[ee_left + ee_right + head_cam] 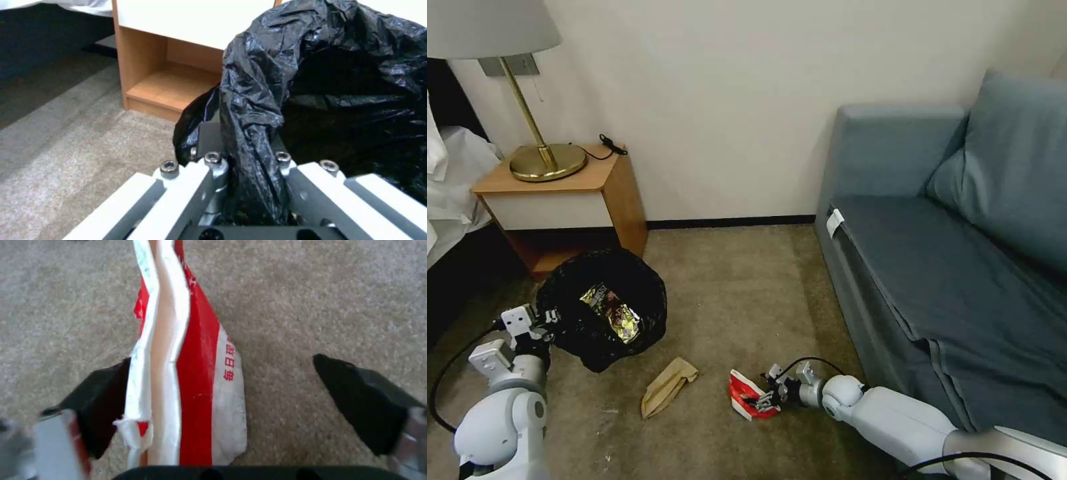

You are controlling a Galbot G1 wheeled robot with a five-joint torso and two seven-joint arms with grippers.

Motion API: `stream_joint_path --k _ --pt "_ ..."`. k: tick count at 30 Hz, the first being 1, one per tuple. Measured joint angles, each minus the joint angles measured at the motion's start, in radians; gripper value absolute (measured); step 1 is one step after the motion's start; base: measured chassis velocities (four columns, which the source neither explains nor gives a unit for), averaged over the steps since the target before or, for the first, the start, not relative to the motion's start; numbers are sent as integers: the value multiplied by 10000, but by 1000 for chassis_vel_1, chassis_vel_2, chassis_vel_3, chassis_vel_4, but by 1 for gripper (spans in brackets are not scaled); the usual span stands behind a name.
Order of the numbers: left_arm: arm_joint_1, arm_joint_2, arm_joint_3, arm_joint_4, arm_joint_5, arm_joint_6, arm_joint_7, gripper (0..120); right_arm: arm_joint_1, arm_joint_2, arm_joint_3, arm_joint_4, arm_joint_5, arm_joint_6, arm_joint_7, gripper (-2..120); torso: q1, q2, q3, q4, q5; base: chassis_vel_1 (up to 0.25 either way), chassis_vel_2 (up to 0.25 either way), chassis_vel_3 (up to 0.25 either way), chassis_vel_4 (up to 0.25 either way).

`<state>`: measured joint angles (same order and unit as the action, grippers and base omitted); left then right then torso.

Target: Pick up the trash bin, then pick up the garbage on the floor and place it into the trash bin.

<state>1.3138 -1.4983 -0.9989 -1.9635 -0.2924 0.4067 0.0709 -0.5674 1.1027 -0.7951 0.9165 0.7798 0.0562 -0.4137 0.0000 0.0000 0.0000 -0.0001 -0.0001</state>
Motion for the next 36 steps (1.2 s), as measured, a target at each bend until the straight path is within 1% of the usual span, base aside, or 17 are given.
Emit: stream_joint_path --k 2,3,6,8,10,12,14,15,16,19,20,21,22,25,29,32,36 --pt "4 1 -7 1 -8 -6 0 4 -1 28 24 -60 -17 45 -72 86 0 0 0 0 1 0 0 0 0" --pt "7 1 -12 3 -17 -23 0 4 1 49 50 -113 -25 81 -127 78 0 0 0 1 0 0 0 0 0" --pt "8 1 -13 7 -22 -26 0 4 4 57 74 -136 -31 100 -142 73 0 0 0 0 1 0 0 0 0" --pt "8 16 -13 24 -36 -30 0 4 -10 58 144 -174 -52 159 -144 58 0 0 0 1 1 0 0 0 0" --pt "6 21 -13 31 -38 -30 0 4 -20 46 159 -177 -66 171 -143 56 0 -1 0 1 1 0 0 0 0" --pt "-23 46 -16 41 -56 -31 0 4 -44 48 243 -232 -151 251 -144 45 0 0 0 1 2 0 0 0 0" --pt "-38 56 -16 51 -59 -31 0 4 -44 64 288 -261 -166 270 -143 42 0 0 0 1 2 0 0 0 0" --pt "-54 64 -17 66 -60 -31 0 4 -38 73 306 -269 -176 282 -143 35 0 -1 0 1 1 0 0 0 0" --pt "-54 64 -17 66 -60 -31 0 4 -38 73 306 -269 -176 282 -143 35 0 -1 0 1 1 0 0 0 0" --pt "-79 68 -15 108 -61 -31 -1 4 -19 89 356 -272 -210 335 -128 20 0 -1 0 1 1 0 0 0 0" --pt "-79 68 -15 108 -61 -31 -1 4 -19 89 356 -272 -210 335 -128 20 0 -1 0 1 1 0 0 0 0" --pt "-81 68 -12 111 -61 -31 -2 4 -16 90 399 -268 -234 364 -118 13 0 -1 0 1 1 0 0 0 0" --pt "-81 68 -12 111 -61 -31 -2 4 -16 90 399 -268 -234 364 -118 13 0 -1 0 1 1 0 0 0 0" --pt "-69 69 0 107 -80 -31 -4 4 10 154 605 -260 -342 641 26 1 0 -1 0 -1 1 0 0 0 0" --pt "-19 45 28 93 -100 -31 -4 4 68 343 958 -76 -309 853 343 0 0 -1 1 -1 0 0 0 0 0" --pt "-65 21 72 93 -84 -25 -5 4 351 662 1315 686 115 1033 1004 0 0 0 0 2 0 0 0 0 0" --pt "-119 19 107 93 -76 6 -9 4 556 901 1430 1184 295 1058 1304 0 0 -1 1 0 -1 0 0 0 0"
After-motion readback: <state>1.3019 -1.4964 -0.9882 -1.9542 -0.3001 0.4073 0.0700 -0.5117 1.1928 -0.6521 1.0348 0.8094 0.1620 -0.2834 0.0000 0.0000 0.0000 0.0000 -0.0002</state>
